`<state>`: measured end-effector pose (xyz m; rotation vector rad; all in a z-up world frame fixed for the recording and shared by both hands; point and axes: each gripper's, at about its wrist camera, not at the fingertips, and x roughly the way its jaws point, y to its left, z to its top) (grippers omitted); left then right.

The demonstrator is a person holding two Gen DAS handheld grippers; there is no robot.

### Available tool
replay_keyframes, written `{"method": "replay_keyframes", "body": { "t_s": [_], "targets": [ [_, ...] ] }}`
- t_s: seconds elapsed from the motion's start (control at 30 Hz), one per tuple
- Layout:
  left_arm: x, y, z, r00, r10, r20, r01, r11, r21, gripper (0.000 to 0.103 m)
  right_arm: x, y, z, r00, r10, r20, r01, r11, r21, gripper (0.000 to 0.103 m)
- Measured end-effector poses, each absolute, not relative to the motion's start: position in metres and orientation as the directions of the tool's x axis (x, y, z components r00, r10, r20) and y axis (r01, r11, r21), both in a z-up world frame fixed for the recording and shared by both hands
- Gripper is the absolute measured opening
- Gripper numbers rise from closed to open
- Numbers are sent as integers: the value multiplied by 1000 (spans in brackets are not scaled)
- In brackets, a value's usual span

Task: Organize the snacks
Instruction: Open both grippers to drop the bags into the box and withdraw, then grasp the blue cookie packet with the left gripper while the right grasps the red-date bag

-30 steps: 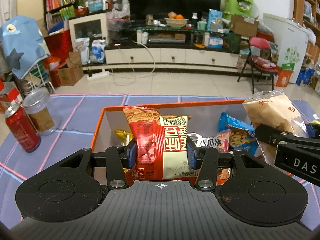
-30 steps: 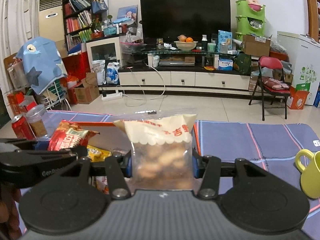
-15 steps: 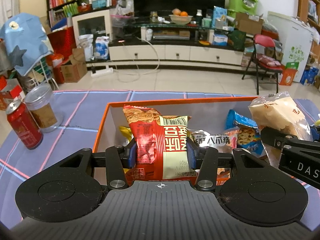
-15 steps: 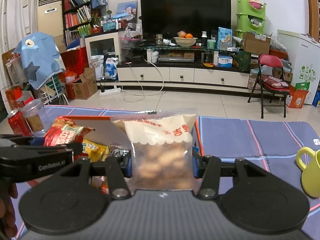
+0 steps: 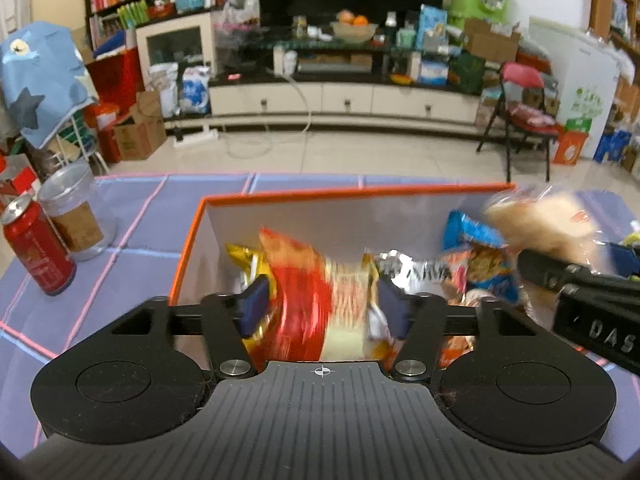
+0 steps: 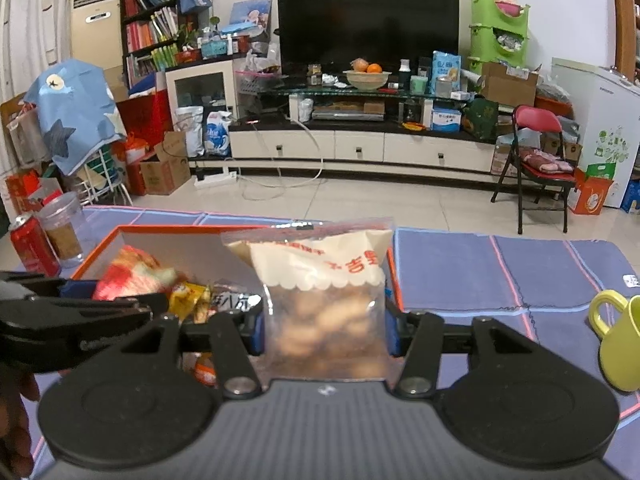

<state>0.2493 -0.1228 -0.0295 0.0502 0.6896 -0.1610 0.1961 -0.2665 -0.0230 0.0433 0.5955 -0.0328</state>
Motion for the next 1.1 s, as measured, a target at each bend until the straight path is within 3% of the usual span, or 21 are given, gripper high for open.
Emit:
{"method": "replay_keyframes", "body": {
  "t_s": [0.03,0.07,0.3,0.37,0.43,0.53,0.73,0.87,0.97,1.1],
  "targets": [
    [247,-122,-25,773,-130,-621,161,987,-6,61,194,-267,-22,832,-22,-555,45,999,29,71],
    [245,-121,-22,784,-129,-608,159,987,-5,67,193,-267,-20,838,-21,-545,44,999,30,72],
    [226,-93,14,830,-151,-537,169,985,-16,64,171,-272,1,873,-6,-488,19,1000,22,72],
    [215,-76,27,851,-149,-504,164,986,-15,66,155,-271,11,882,22,-470,-14,1000,20,77],
    [202,-55,36,867,-139,-478,148,989,-20,70,134,-270,17,887,35,-460,-37,999,5,91],
    [179,-19,35,877,-119,-465,120,992,-28,74,96,-264,7,871,52,-489,-53,999,12,91],
    [153,31,-22,810,-114,-575,130,991,-13,75,59,-231,-48,757,43,-652,-131,988,-88,94],
    [157,34,-63,726,-117,-678,156,988,-4,72,56,-227,-59,743,63,-667,-143,988,-66,96],
    [157,14,-73,718,-163,-676,245,969,27,75,58,-224,-64,745,62,-664,-136,989,-60,99],
    [154,-16,-87,717,-158,-679,364,915,171,75,62,-221,-78,726,61,-685,-154,985,-75,99]
  ]
}}
